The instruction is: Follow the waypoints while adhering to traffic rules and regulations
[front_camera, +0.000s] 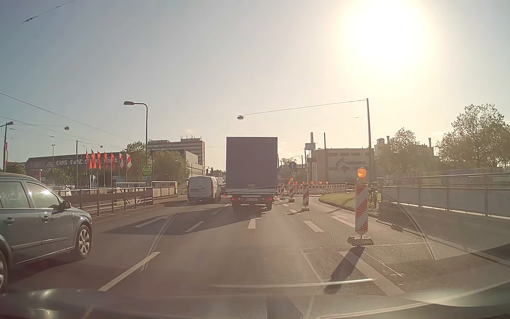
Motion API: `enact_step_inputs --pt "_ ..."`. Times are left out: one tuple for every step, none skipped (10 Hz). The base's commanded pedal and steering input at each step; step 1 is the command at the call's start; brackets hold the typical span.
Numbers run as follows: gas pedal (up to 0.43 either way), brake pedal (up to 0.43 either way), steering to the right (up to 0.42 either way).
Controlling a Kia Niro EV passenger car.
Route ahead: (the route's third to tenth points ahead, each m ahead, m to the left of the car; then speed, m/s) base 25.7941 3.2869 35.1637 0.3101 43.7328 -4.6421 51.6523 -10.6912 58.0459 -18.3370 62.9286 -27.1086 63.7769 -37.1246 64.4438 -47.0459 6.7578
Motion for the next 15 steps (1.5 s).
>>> enact_step_inputs --pt "0.409 0.000 0.003" --pt "0.409 0.000 0.003" --pt "0.409 0.000 0.002" --pt "0.409 0.000 0.001" --pt "0.409 0.000 0.000" --pt "0.409 0.000 0.000" --pt "0.398 0.000 0.000" --pt "0.370 0.000 0.000" --pt "0.350 0.000 0.000" --pt "0.339 0.000 0.000" --pt "0.299 0.000 -0.001" --pt "0.280 0.000 -0.002" --pt "0.260 0.000 -0.002" --pt "0.240 0.000 -0.002" --pt "0.067 0.000 -0.003"
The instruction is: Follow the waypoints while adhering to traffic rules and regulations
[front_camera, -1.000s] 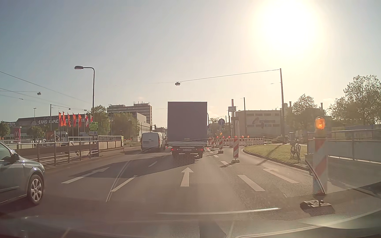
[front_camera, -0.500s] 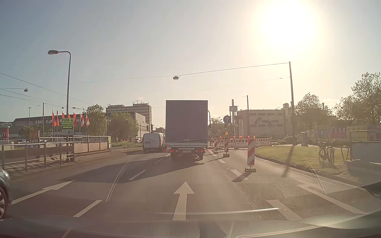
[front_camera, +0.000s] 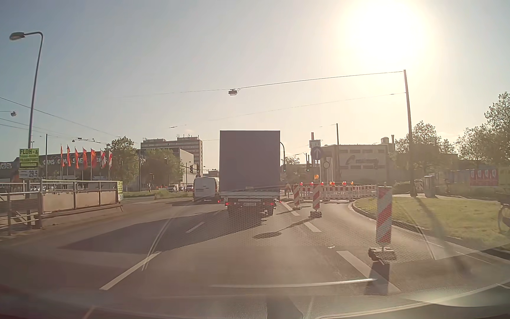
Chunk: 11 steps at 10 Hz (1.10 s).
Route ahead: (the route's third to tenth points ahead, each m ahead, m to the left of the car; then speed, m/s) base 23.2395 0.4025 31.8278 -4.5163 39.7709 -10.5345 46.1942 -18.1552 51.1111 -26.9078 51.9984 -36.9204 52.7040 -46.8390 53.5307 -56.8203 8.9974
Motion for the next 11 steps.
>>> enact_step_inputs --pt "0.000 0.000 -0.002" --pt "0.000 0.000 -0.003" --pt "0.000 0.000 -0.006" --pt "0.000 0.000 -0.008" --pt "0.000 0.000 -0.008" --pt "0.000 0.000 -0.008" --pt "0.000 0.000 -0.008" --pt "0.000 0.000 -0.006" --pt "0.000 0.000 -0.003" --pt "0.000 0.000 -0.002" --pt "0.087 0.000 -0.002"
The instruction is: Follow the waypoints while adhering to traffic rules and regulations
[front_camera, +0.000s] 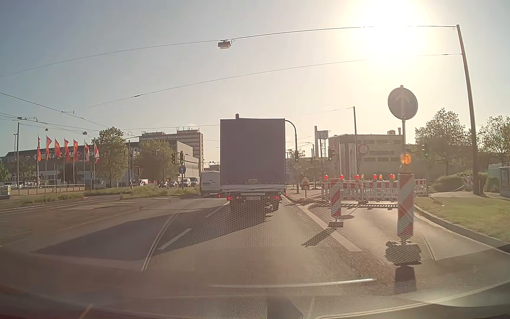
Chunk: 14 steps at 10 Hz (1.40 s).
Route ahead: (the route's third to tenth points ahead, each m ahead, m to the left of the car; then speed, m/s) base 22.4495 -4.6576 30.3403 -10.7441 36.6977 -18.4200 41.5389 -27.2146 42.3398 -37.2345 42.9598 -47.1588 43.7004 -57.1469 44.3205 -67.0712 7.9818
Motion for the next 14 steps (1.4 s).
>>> enact_step_inputs --pt "0.118 0.000 -0.002" --pt "0.157 0.000 -0.002" --pt "0.157 0.000 -0.002" --pt "0.157 0.000 0.000" --pt "0.177 0.000 0.004" --pt "0.177 0.000 0.008" --pt "0.177 0.000 0.009" --pt "0.177 0.000 0.008" --pt "0.177 0.000 0.008" --pt "0.177 0.000 0.009" --pt "0.177 0.000 0.009" --pt "0.177 0.000 0.008" --pt "0.177 0.000 0.006" --pt "0.177 0.000 0.004"
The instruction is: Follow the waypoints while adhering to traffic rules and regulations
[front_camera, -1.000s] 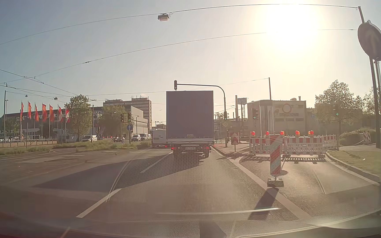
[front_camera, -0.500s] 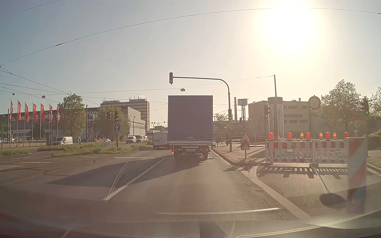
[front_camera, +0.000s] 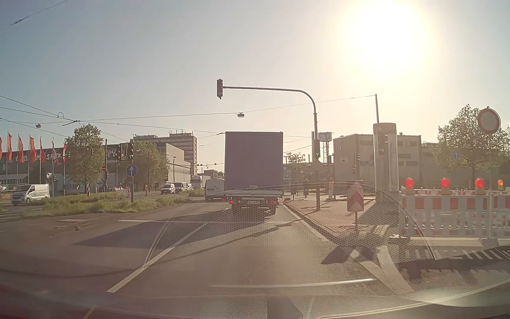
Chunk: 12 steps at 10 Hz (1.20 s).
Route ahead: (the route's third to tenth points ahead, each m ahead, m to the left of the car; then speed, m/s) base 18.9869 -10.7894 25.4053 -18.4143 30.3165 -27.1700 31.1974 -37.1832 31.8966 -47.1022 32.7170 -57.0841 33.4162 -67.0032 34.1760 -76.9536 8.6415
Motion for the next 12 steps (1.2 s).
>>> enact_step_inputs --pt "0.177 0.000 0.004" --pt "0.157 0.000 0.004" --pt "0.157 0.000 0.004" --pt "0.150 0.000 0.004" --pt "0.118 0.000 0.004" --pt "0.067 0.000 0.004" --pt "0.028 0.000 0.004" --pt "0.000 0.000 0.004" --pt "0.000 0.000 0.004" --pt "0.000 0.000 0.003" --pt "0.000 0.000 0.000" --pt "0.000 0.000 -0.005"
